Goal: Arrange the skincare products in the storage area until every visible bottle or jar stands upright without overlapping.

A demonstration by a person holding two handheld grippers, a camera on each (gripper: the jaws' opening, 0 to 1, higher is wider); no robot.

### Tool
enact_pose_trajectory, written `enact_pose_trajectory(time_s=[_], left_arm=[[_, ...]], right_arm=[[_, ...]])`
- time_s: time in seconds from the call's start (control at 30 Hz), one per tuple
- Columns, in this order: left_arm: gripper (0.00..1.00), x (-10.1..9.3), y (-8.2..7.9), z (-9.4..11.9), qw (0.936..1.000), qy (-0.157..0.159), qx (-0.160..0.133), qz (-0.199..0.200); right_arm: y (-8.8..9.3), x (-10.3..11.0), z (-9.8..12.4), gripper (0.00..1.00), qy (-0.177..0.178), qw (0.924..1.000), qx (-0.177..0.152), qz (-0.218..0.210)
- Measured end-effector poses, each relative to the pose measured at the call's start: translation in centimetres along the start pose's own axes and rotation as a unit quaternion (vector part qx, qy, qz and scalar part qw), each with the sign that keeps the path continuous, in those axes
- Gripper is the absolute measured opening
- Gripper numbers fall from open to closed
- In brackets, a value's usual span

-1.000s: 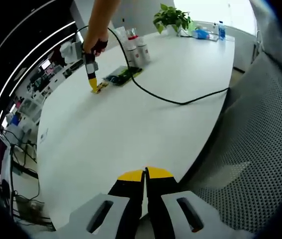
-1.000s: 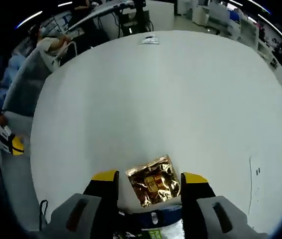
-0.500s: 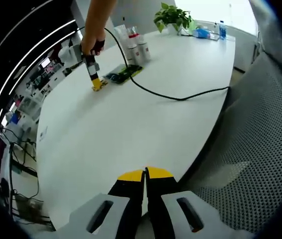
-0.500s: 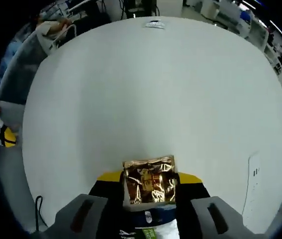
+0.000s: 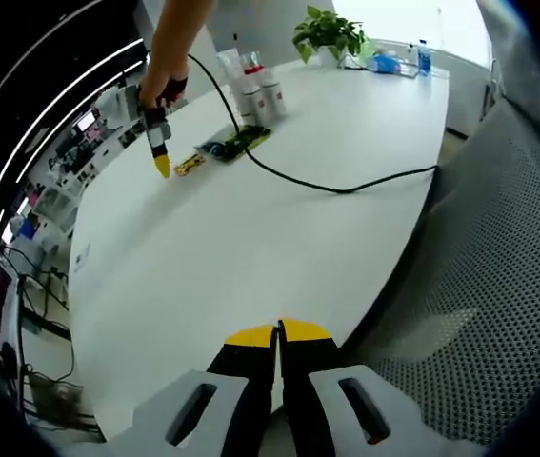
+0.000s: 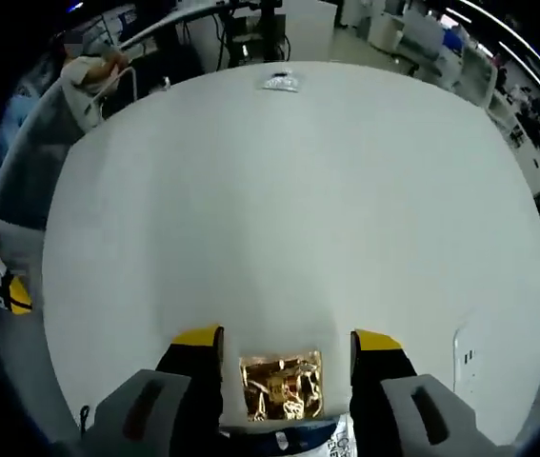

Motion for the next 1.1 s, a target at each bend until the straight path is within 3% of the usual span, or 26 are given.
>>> enact_pose_trajectory(time_s=[0.17,0.5,0.6,0.63,0.7,0.87,1.0,1.1], left_arm=[[0.00,0.1,0.0,0.0,1.0000,-0.002,-0.001,0.002],[0.00,0.2,0.1,0.1,0.9999,-0.005,-0.005,0.007],[0.00,0.3,0.0,0.1,0.9999,-0.006,-0.008,0.010],[0.00,0.3,0.1,0.1,0.9999,-0.005,-0.006,0.010],[0.00,0.3,0.3,-0.1,0.9999,-0.004,-0.003,0.011],[0.00,0.5,0.8,-0.2,0.9999,-0.002,-0.002,0.015],[0.00,0.4,0.8,-0.2,0.9999,0.001,-0.004,0.015],[0.00,0.3,0.8,-0.2,0.9998,0.005,-0.003,0.018]], right_arm=[[-6.8,1.6,-1.9,0.55,-0.024,0.9985,-0.049,-0.002],[-17.5,2.4,-5.6,0.54,-0.024,0.9962,-0.084,-0.004],[-19.2,2.2,-6.6,0.54,-0.016,0.9954,-0.094,0.002],[-20.4,1.9,-7.2,0.54,-0.012,0.9915,-0.129,-0.013],[-20.8,1.9,-8.1,0.53,-0.016,0.9906,-0.131,-0.038],[-22.1,1.0,-10.2,0.52,0.013,0.9931,-0.116,-0.004],[-23.9,-0.2,-11.4,0.52,0.025,0.9884,-0.150,-0.010],[-24.1,-0.8,-12.1,0.49,0.035,0.9880,-0.150,-0.012]])
Point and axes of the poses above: the point that each gripper's makers call its tool centre point, and the gripper's own axes: z roughly backward along the fingers, x roughly to its left, y roughly out of its underside, the point moved 7 cm from there along z, roughly backward along the fingers
